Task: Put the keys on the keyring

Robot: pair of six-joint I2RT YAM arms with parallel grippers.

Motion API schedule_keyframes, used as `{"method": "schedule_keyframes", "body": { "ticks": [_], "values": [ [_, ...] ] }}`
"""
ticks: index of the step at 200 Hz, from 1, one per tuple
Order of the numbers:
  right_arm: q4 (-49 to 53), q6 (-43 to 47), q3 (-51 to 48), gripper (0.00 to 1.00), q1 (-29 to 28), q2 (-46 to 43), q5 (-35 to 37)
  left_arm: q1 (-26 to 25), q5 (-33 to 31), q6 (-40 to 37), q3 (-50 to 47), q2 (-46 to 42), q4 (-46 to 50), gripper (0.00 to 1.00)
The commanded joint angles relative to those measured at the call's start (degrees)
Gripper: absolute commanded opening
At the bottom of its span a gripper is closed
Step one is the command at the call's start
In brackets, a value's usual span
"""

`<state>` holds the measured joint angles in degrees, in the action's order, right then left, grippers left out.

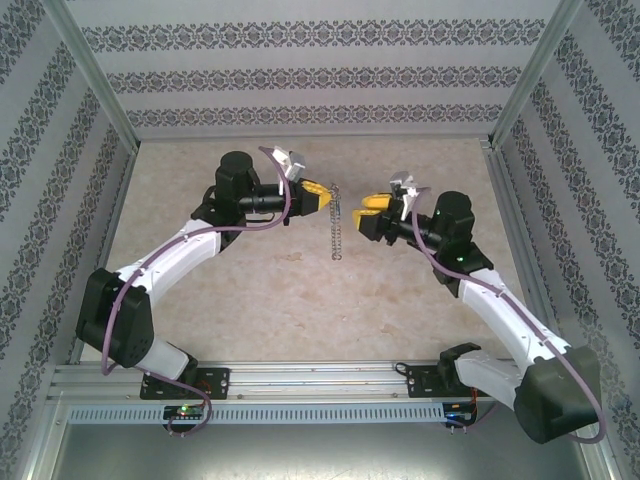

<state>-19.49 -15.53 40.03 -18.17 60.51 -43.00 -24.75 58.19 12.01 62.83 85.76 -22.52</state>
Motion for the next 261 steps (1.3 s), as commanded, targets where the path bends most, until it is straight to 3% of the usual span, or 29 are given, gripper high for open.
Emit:
{"method": "schedule_keyframes", "body": {
  "ticks": [1,50,72,261],
  "values": [
    [-4.7,0.1,-1.1,0.55,-3.3,-1.6,5.1,-0.4,0.4,8.7,-1.6,-2.7,-16.1,0.0],
    [-4.7,6.5,-1.5,0.54,-11.2,-1.3,20.8,-0.5,-1.1,15.9,-4.9,-3.4,-26.1,0.0],
    [-5.5,7.9,-1.6,0.54,-12.5,-0.8,24.5,-0.6,-1.6,17.6,-5.8,-3.8,-28.6,0.0],
    [-5.2,14.6,4.6,0.55,-18.0,3.0,29.3,-1.8,-1.0,21.2,-5.9,-3.8,-32.1,0.0]
  ]
}}
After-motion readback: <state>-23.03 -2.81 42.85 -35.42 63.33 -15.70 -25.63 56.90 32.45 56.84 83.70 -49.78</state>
